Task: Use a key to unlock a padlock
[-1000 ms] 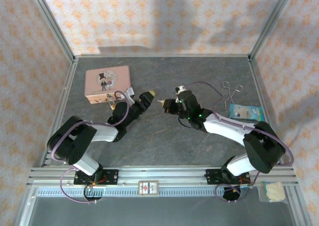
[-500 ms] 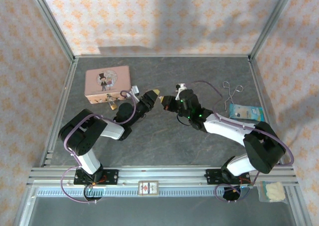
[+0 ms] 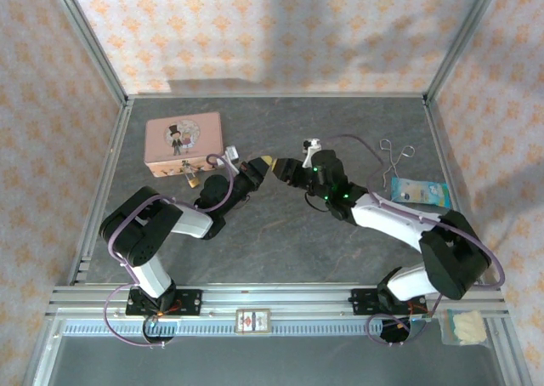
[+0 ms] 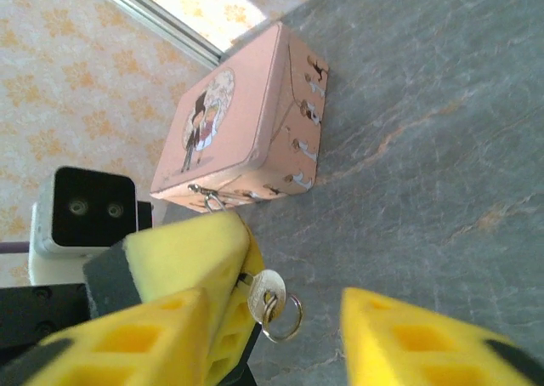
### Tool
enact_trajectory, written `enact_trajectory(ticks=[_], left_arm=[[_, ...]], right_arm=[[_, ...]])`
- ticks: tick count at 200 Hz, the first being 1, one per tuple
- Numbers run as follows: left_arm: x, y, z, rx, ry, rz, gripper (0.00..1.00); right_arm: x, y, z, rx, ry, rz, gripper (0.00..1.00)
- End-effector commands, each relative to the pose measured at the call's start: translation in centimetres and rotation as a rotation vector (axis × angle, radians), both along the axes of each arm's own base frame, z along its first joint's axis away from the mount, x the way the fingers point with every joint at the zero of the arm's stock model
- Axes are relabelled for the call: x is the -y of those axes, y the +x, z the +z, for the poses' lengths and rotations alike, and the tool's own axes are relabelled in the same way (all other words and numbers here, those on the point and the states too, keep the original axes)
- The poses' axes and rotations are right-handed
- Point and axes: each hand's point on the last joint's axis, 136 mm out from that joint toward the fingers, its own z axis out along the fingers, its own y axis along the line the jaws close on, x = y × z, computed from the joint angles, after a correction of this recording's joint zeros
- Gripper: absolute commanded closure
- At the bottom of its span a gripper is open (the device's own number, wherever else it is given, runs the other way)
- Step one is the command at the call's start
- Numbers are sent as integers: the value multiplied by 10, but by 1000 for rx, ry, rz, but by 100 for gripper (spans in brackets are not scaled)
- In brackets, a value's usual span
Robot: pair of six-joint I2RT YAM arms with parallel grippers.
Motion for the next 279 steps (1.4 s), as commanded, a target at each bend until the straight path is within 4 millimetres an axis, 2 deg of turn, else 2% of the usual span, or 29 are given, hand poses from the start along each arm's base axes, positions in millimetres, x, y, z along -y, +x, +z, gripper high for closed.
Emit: enact_trajectory(ticks=[1,21,34,60,82,153,198,217,230,251,265,279], left_arm=[[-4,4,27,91,42,-4,100],[1,3,36,137,87,-57,100],[8,0,43,171,115,-108,100],[25,-8,51,229,171,-226,100],[31,-15,57,266,189,-278,100],[30,-23,67,319,177,-289,100],[27,-26,71,331,158,-281,100],[27,-26,72,334,152,-277,100],[27,-27,73,333,146,-277,100],[21,-23,71,315,136,-248,100],[5,-13,70,286,139,-183,59],[-29,4,65,241,166,-64,24]], right_arm=[[18,0,30,125,7,39,44],[23,-1,38,163,29,111,42],[19,-4,40,170,55,188,42],[6,-15,47,192,130,341,49],[-2,-22,50,203,157,417,54],[0,-21,43,196,168,406,68],[-1,-20,41,182,198,408,82],[-2,-20,41,185,203,408,90],[-1,-19,41,188,206,404,100],[1,-18,41,196,200,389,100],[3,-16,39,207,173,371,100],[9,-13,31,210,122,335,100]])
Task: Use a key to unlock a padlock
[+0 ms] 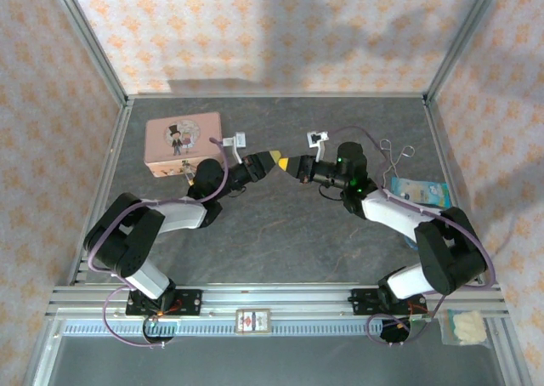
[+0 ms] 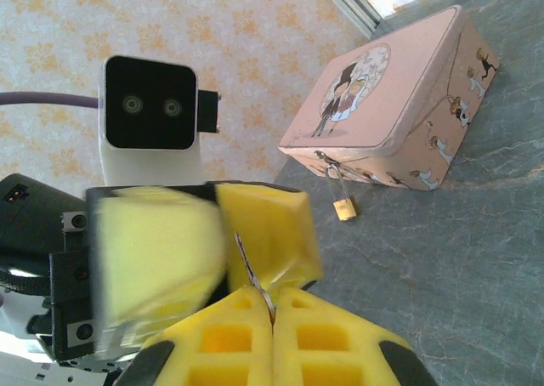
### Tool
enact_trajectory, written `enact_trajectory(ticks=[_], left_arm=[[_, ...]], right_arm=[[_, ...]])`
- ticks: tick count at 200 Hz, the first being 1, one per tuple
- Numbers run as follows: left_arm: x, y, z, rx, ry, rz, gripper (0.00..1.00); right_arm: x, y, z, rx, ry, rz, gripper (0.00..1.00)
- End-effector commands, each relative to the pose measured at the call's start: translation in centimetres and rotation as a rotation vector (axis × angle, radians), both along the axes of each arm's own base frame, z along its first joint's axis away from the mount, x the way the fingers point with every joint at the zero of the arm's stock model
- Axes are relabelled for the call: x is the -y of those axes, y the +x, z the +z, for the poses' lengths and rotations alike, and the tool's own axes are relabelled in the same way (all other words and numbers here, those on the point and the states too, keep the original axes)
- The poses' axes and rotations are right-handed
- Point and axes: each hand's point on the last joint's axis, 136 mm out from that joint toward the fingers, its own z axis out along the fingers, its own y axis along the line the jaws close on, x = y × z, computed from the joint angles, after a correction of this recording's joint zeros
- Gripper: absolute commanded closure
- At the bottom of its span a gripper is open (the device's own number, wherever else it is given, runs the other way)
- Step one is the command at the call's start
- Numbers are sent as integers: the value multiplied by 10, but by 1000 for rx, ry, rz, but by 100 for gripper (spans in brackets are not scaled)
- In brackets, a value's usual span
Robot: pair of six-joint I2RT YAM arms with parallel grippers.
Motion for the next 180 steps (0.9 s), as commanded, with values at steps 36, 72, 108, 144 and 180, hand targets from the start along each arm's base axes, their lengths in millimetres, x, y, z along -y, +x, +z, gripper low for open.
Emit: enact_trajectory(ticks=[36,72,108,144,180], left_arm=[[-157,68,-8,-151,224,536,1],[-266,86,-18,-303,563,863,1],[-360,76,-29,-407,718,1104,1],[-435,50,-59,-552,765,1295,1],[-446,57,-102,-626,766,1211,1]], right_arm=[[22,8,-11,103,-141,-137,100],[32,16,-22,158,-284,-238,100],[42,36,-41,167,-498,-398,100],[47,48,-57,115,-572,-475,100],[44,48,-62,106,-580,-460,100]])
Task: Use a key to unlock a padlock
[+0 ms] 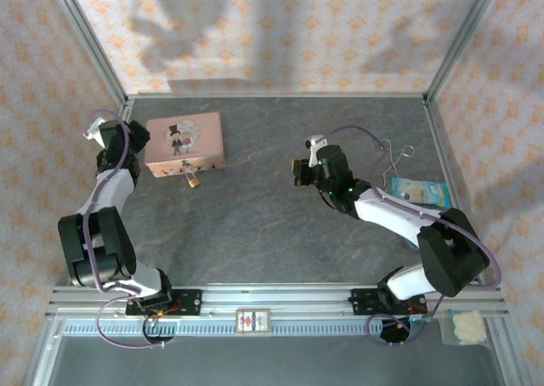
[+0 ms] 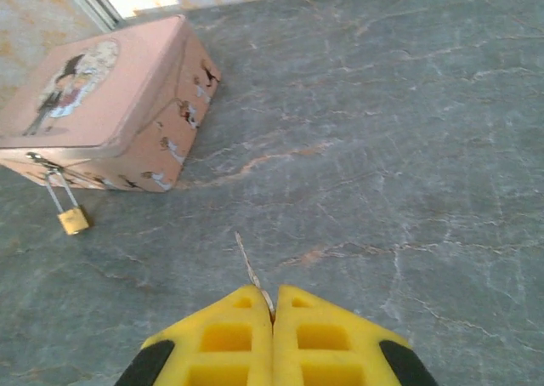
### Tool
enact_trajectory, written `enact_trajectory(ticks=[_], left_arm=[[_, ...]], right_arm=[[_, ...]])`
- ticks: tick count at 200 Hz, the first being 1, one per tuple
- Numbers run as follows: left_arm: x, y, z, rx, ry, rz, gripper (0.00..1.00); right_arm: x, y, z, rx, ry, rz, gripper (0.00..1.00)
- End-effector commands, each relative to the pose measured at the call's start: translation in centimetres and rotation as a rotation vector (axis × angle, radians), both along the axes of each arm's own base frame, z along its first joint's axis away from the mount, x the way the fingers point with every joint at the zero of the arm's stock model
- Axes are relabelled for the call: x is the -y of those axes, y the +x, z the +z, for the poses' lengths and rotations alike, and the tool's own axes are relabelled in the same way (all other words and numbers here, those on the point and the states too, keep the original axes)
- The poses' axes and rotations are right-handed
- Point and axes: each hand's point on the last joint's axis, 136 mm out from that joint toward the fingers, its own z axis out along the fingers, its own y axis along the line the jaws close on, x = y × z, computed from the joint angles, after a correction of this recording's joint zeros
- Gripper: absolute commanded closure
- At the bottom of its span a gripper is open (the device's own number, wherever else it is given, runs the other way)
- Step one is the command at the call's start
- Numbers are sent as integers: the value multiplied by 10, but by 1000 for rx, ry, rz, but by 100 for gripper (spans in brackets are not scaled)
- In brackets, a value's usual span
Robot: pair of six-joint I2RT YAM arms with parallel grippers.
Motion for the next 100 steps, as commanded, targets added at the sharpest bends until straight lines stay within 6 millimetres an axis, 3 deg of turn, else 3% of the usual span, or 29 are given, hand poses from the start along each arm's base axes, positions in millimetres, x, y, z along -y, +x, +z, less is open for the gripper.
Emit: enact_trajectory(ticks=[1,26,56,100], left_arm=[[5,3,-34,-94,-25,-68,1],[24,20,-54,-97,-89,-187,1],[47,28,-62,-52,-131,-282,1],[99,45,-88,-106,-133,-442,8]], right_arm=[[4,6,3,18,-39,-32,100],[5,4,3,24,-52,-27,100],[3,3,-1,16,-46,-18,100],[0,4,-6,5,-45,-9,100]])
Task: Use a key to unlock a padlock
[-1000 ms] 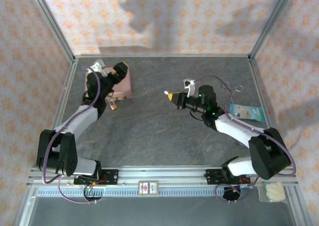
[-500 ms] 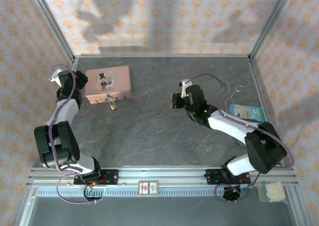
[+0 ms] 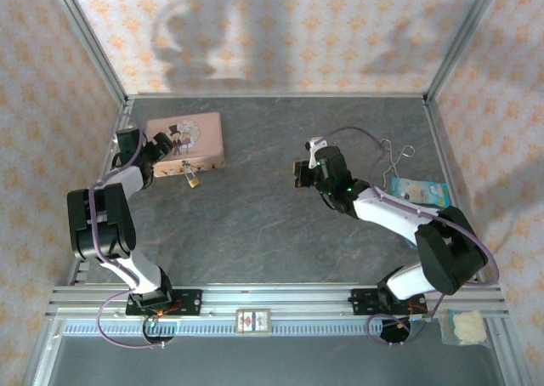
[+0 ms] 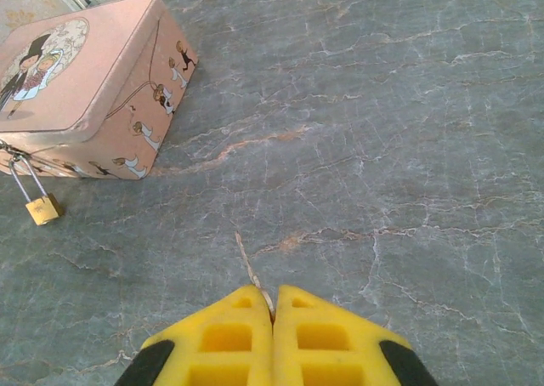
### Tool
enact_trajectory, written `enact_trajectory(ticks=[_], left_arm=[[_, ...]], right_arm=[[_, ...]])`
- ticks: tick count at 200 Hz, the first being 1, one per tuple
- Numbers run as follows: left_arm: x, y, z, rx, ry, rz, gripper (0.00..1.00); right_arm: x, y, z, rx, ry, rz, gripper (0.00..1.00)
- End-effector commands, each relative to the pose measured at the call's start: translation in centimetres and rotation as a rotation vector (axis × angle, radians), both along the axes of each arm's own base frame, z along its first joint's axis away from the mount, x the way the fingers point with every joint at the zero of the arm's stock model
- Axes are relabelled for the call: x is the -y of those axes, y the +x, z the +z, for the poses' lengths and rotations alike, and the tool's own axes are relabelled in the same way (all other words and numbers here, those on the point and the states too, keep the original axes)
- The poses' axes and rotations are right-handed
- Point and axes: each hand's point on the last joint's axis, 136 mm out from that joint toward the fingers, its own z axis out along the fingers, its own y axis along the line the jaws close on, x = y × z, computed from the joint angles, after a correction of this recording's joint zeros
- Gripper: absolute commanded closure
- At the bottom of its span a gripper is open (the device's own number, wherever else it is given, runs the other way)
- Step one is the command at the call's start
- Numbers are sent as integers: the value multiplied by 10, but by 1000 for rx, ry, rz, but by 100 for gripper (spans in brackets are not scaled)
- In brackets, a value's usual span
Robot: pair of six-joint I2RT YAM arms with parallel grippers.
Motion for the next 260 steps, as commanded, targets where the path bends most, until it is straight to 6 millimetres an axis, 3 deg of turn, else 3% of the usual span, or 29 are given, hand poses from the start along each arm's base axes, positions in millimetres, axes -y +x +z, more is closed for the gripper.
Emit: enact_trajectory(ticks=[1,48,84,91,94,104,116,128,130,146,173,192,227,260], left_arm=[[33,13,-15,-7,-5,-125,8],[83,33,-45,-71,2,-251,20],[120,53,-44,-72,15,-340,24],[126,56,-40,-64,20,-352,24],[129,56,-51,-88,16,-359,24],[134,58,-53,-100,22,-369,24],[132,59,-49,-108,37,-352,21],[128,56,-44,-111,46,-329,18],[127,56,-33,-88,52,-325,17],[127,48,-4,-34,53,-320,13],[133,22,38,51,32,-338,10],[146,0,51,100,-28,-378,11],[190,-28,45,134,-139,-509,19],[216,-25,17,62,-141,-582,24]], right_arm=[[-4,4,4,20,-6,2,100],[-2,1,4,20,-18,-1,100],[-1,1,3,18,-14,-4,100],[-1,1,3,17,-13,-2,100],[-1,1,4,17,-12,-3,100],[-1,0,3,17,-12,-5,100],[0,0,4,19,-12,-7,100],[1,-1,3,19,-13,-8,100],[1,-1,3,19,-12,-8,100],[1,-2,2,18,-11,-8,100],[0,-1,0,17,-2,-7,100],[-4,1,0,17,14,0,100],[-14,6,1,9,45,20,100],[-19,6,3,5,60,35,100]])
